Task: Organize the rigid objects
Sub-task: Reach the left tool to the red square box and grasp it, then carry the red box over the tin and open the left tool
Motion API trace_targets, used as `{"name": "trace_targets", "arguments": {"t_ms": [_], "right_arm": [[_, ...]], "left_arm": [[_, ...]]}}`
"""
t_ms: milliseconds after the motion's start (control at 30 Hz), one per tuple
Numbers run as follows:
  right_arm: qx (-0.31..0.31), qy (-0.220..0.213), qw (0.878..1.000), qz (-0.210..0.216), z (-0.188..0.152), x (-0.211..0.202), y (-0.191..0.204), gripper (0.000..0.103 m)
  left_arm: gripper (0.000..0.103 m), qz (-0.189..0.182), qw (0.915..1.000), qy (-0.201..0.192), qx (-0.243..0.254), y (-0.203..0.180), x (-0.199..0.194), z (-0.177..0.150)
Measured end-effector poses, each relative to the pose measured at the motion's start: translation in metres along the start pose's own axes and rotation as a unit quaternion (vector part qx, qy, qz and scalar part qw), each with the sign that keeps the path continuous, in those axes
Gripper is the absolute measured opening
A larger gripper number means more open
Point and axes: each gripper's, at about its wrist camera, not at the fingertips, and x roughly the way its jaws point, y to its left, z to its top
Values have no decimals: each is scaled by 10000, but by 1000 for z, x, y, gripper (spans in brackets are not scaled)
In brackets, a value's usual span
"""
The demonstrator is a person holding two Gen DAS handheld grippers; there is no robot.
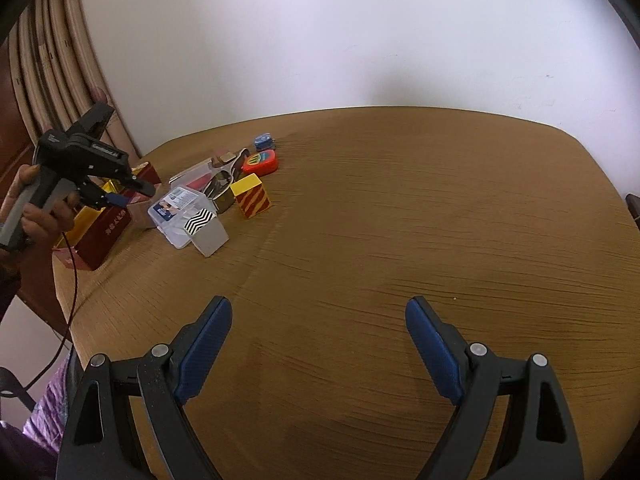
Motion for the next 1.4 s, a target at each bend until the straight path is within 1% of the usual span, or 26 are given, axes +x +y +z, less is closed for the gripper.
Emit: {"name": "trace_targets", "arguments": {"t_ms": [167, 233, 333, 500, 567, 600, 700, 733, 800, 867, 933, 1033, 1100, 1167, 1233, 1267, 1400], "right_arm": [[61, 5, 9999, 109, 0, 0, -3, 87], [56, -14, 9999, 106, 0, -1, -2, 87], [60, -10, 9999, 110, 0, -2, -3, 87], [73, 2, 9999, 117, 0, -2, -4, 87], [85, 0, 9999, 119, 1, -3, -4, 87], [90, -2, 9999, 126, 1, -3, -5, 87], [134, 9, 9998, 129, 2, -3, -6, 88], [151, 18, 9998, 128, 2, -3, -6, 88], [175, 16, 9998, 119, 2, -3, -7, 88], [184, 24, 9998, 117, 2, -3, -7, 88], [179, 23, 9998, 99, 2, -3, -7, 88], [170, 21, 9998, 79, 2, -3, -5, 88], [160, 18, 9998, 66, 2, -3, -5, 88], [154, 20, 9999, 55, 2, -3, -4, 88], [151, 54, 9999, 49, 2, -2, -4, 88], [152, 69, 9998, 48, 3, -1, -4, 88], [143, 149, 9998, 47, 3, 3, -3, 88]], "left_arm": [[61, 191, 9998, -22, 111, -7, 6, 5], [61, 224, 9996, -9, 148, -8, 7, 7], [63, 177, 9998, 46, 96, -2, 6, 11], [63, 37, 9992, 384, -131, 14, 19, 17], [60, -87, 9994, 290, -155, 18, 18, 18], [53, -60, 9997, 197, -140, 19, 15, 17], [52, -102, 9998, 81, -151, 25, 3, 13], [52, -59, 9999, 17, -130, 25, -3, 11], [52, -3, 9998, -174, 42, 24, -21, 6], [52, 114, 9989, -418, 184, 21, -46, 0], [52, 208, 9975, -636, 211, 29, -74, 5], [53, 663, 9932, -941, 183, 52, -106, 23], [53, 969, 9899, -1028, 109, 80, -118, 42], [53, 1199, 9870, -1074, 29, 100, -117, 55], [53, 1526, 9822, -1099, -14, 126, -110, 68], [53, 1605, 9811, -1081, -51, 137, -107, 73], [53, 1724, 9792, -1068, -111, 157, -87, 82]]}}
